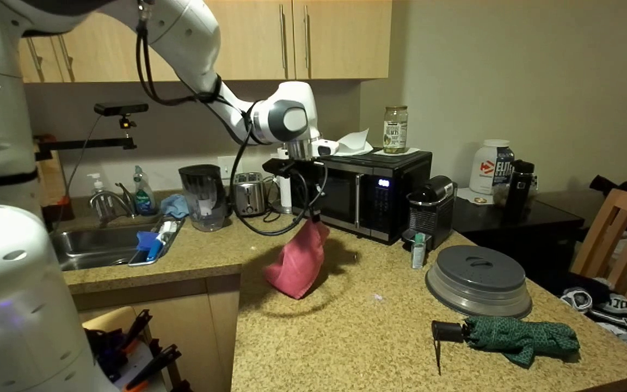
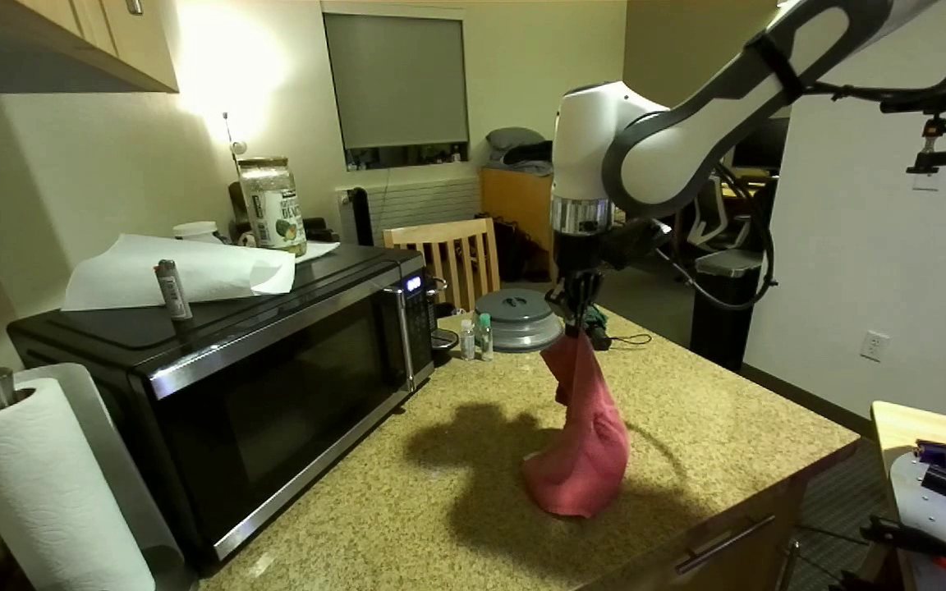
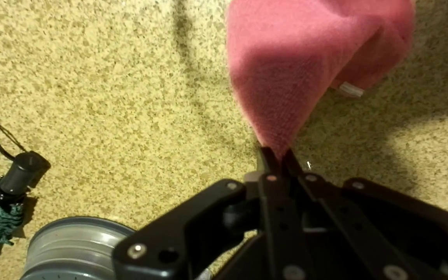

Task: Spread the cloth on the table

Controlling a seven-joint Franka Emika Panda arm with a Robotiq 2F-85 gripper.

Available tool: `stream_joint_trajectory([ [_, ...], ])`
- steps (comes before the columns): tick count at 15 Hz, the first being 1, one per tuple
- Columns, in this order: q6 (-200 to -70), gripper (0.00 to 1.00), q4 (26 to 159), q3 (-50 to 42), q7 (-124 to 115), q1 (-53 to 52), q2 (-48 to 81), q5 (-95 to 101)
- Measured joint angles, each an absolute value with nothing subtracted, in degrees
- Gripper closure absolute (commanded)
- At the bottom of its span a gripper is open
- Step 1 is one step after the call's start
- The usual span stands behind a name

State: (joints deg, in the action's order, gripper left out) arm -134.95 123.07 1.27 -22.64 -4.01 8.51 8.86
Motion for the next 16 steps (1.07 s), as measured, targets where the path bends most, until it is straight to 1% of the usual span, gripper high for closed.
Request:
stream_joint_trajectory([
  [9, -133.94, 0.95, 112.54, -1.23, -22.66, -4.10, 20.05, 9.22],
  [16, -129.41, 0.95, 103.82, -4.57, -22.73, -4.10, 26.71, 9.39],
])
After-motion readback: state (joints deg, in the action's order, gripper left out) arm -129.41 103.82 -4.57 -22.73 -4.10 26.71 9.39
